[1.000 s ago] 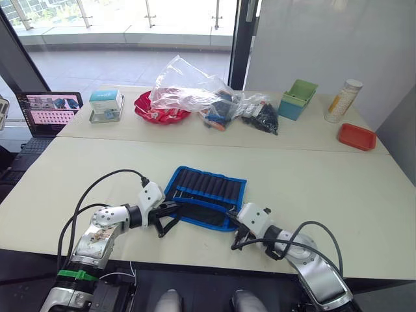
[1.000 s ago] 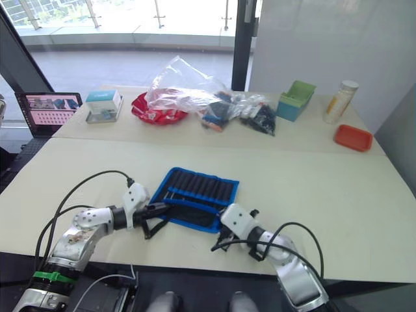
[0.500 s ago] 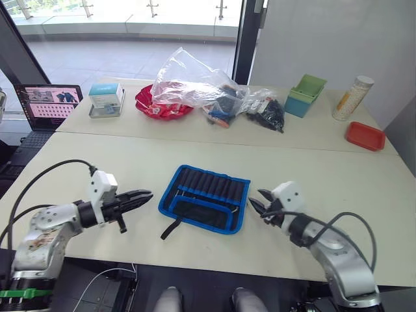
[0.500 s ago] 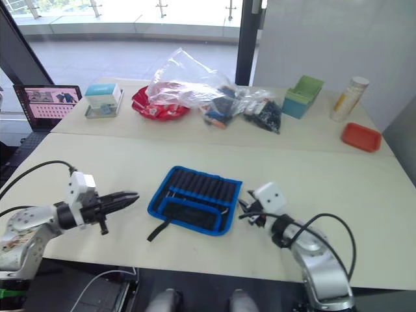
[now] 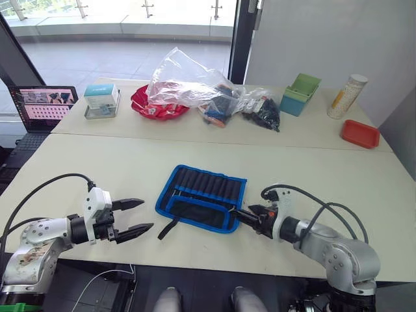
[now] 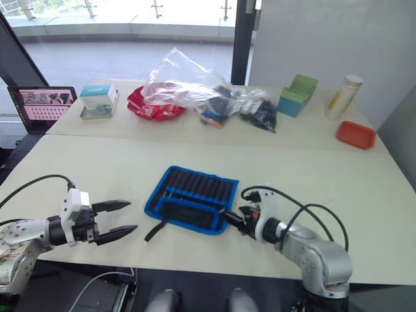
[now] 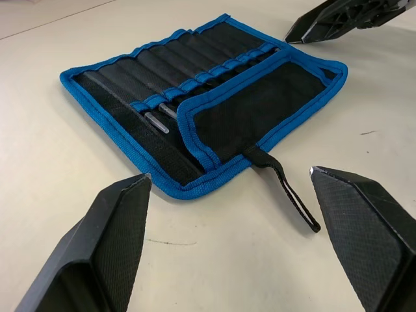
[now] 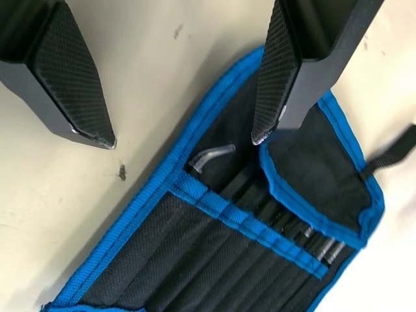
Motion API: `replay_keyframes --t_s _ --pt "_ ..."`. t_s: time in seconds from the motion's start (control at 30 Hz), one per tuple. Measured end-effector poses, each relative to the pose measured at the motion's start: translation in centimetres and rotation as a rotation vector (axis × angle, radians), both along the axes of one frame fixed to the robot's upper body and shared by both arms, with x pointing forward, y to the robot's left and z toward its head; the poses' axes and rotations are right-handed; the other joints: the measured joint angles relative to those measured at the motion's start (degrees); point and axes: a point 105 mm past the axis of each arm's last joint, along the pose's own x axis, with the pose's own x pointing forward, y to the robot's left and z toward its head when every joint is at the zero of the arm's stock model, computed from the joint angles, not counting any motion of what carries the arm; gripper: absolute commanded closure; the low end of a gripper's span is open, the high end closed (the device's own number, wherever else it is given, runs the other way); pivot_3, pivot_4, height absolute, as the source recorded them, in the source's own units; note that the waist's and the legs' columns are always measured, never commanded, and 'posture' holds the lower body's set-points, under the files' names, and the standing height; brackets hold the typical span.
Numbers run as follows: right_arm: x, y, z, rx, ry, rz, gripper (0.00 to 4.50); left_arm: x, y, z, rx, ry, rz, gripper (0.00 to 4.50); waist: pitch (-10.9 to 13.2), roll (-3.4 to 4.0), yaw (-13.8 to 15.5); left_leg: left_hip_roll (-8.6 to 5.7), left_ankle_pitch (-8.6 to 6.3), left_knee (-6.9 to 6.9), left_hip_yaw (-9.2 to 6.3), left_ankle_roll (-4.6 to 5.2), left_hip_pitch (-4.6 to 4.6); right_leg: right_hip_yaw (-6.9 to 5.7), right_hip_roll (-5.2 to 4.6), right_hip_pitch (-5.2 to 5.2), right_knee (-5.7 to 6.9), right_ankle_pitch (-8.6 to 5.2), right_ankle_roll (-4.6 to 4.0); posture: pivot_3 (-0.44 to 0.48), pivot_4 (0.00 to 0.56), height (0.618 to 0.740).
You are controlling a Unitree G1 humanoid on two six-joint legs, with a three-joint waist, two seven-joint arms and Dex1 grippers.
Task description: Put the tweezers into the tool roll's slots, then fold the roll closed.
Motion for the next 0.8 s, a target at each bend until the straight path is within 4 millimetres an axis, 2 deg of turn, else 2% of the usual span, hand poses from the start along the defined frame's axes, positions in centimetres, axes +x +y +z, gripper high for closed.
replay_keyframes --t_s 0.2,0.57,0.67,0.8 --pt "0.5 0.8 0.1 0.163 0.075 -0.008 0.98 0.1 -0.2 -0.2 0.021 -0.005 -0.006 0.37 0.0 0.0 -0.73 0.04 0.0 -0.03 0.0 0.0 0.0 -0.01 0.05 -0.07 0.1 0.01 -0.01 0.0 0.15 0.723" --pt "0.2 1.5 0.1 0.23 0.116 -0.001 0.98 0.7 -0.3 0.0 0.027 -0.03 0.011 0.37 0.0 0.0 -0.72 0.03 0.0 -0.08 0.0 0.0 -0.01 -0.01 0.04 -0.1 0.11 0.01 -0.02 0.0 0.15 0.723" --pt "0.3 1.1 -0.1 0.245 0.13 -0.018 1.79 0.7 -0.3 0.0 0.027 -0.029 0.012 0.33 0.0 0.0 -0.66 0.02 0.0 -0.07 0.0 0.0 -0.02 -0.01 0.03 -0.1 0.11 0.01 -0.02 0.0 0.15 0.723" --pt "0.3 0.7 -0.6 0.247 0.154 -0.046 3.19 0.7 -0.4 0.0 0.027 -0.028 0.011 0.33 0.0 0.01 -0.67 0.01 0.0 -0.08 0.0 0.0 -0.04 0.0 0.02 -0.11 0.11 0.01 -0.02 0.0 0.15 0.723"
